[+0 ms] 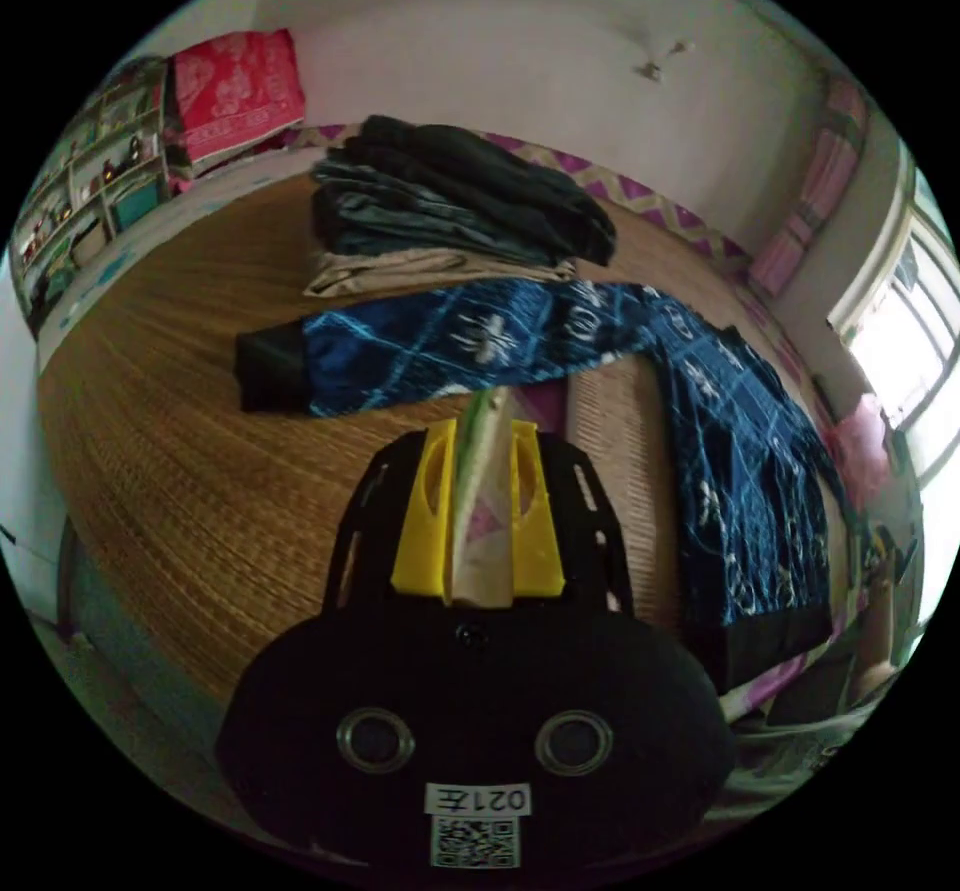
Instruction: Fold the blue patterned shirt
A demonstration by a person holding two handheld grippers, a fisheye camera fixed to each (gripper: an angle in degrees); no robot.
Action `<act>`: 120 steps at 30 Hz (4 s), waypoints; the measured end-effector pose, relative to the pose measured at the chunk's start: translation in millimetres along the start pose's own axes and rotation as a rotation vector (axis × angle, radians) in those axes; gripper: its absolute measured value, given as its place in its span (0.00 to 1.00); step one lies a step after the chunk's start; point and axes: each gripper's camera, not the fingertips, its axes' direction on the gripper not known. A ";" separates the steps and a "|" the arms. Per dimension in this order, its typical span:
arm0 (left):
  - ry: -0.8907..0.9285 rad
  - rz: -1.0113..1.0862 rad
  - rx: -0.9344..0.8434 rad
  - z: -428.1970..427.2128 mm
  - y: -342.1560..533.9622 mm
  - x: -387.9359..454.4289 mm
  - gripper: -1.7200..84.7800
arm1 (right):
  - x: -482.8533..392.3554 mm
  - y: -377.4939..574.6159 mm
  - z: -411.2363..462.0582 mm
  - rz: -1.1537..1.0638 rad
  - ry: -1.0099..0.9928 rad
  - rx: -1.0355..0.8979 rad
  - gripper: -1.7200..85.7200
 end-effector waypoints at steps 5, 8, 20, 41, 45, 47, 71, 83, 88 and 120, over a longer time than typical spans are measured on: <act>-0.066 -0.193 0.060 20.7 -33.9 -52.1 0.12 | -104.1 42.4 -24.5 -0.294 -0.101 -0.018 0.12; -0.163 -0.294 0.108 26.9 -47.3 -72.7 0.12 | -141.6 72.5 -28.3 -0.357 -0.212 -0.062 0.11; 0.024 -0.308 -0.069 94.6 -58.6 -73.6 0.05 | -194.8 140.4 -26.3 -0.435 -0.423 -0.219 0.11; 0.234 0.484 0.208 51.9 -131.2 437.2 0.01 | -101.6 163.6 -45.6 -0.362 -0.625 -0.158 0.10; 0.241 0.646 0.178 91.0 -126.0 569.2 0.01 | -70.4 168.2 -56.1 -0.327 -0.671 -0.133 0.10; 0.257 0.731 0.124 131.5 -116.1 645.9 0.01 | -46.7 173.4 -62.0 -0.290 -0.702 -0.123 0.10; 0.783 0.924 -0.281 461.8 40.7 859.8 0.13 | -5.7 124.4 -67.3 -0.198 -0.505 -0.070 0.15; 0.649 0.883 -0.190 437.9 39.7 745.0 0.09 | 19.4 -30.9 22.3 0.252 -0.122 -0.123 0.19; 0.649 0.829 -0.200 430.0 36.1 694.0 0.08 | 5.7 -35.7 54.0 0.399 -0.229 -0.161 0.06; 0.462 0.534 -0.176 219.6 73.5 217.2 0.01 | -1025.5 197.2 125.1 -1.150 -0.372 -0.267 0.04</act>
